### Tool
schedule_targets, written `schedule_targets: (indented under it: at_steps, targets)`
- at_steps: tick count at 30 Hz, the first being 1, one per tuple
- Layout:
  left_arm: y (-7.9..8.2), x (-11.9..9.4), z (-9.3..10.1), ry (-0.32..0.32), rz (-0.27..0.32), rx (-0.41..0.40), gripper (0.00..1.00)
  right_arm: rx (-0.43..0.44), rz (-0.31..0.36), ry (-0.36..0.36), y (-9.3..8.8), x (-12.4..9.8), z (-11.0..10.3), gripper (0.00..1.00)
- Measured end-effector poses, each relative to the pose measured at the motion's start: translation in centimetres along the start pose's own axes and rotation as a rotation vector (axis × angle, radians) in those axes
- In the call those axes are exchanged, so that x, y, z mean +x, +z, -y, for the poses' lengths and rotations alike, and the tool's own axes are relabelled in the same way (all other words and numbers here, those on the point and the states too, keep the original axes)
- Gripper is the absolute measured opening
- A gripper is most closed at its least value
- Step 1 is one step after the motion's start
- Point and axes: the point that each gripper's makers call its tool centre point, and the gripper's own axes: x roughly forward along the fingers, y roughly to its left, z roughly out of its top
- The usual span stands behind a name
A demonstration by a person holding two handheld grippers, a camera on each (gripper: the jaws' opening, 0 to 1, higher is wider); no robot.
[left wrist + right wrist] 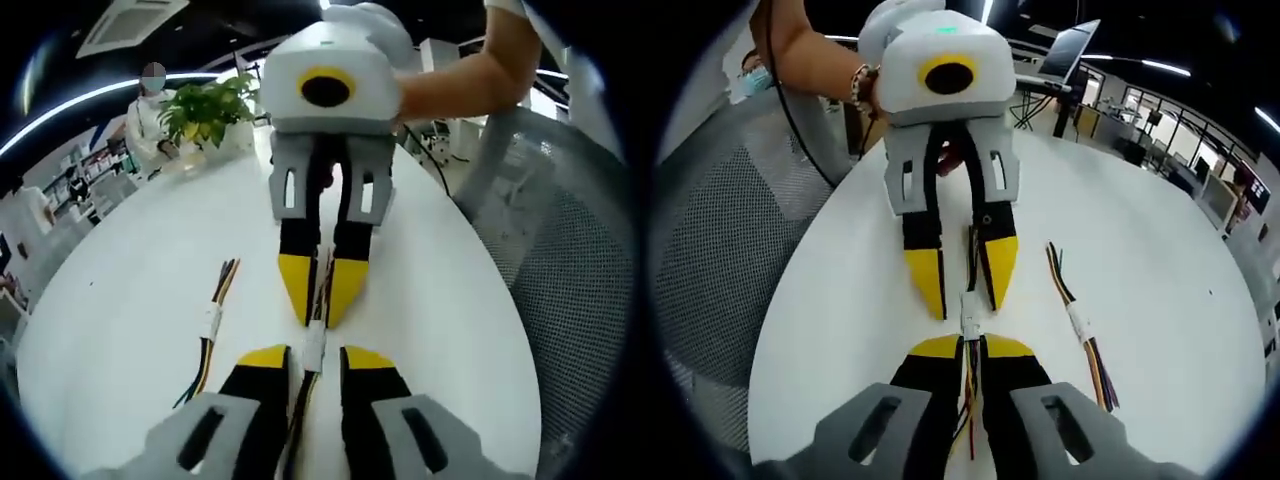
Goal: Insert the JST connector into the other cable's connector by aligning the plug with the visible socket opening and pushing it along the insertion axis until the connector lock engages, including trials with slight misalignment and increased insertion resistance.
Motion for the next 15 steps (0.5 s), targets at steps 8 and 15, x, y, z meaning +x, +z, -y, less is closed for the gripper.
schedule_targets:
  at_steps: [8,15]
  targets:
    - [0.9,-0.4,0.9,-0.080,0.081,-0.316,0.21,0.046,0.036,-0.013,0.3,-0.5,0.4,0.04]
    - [0.4,-0.7,0.3,-0.076,0.069,-0.436,0.25,0.084,0.070,-0.013,0.6,-0.9,0.6,0.04]
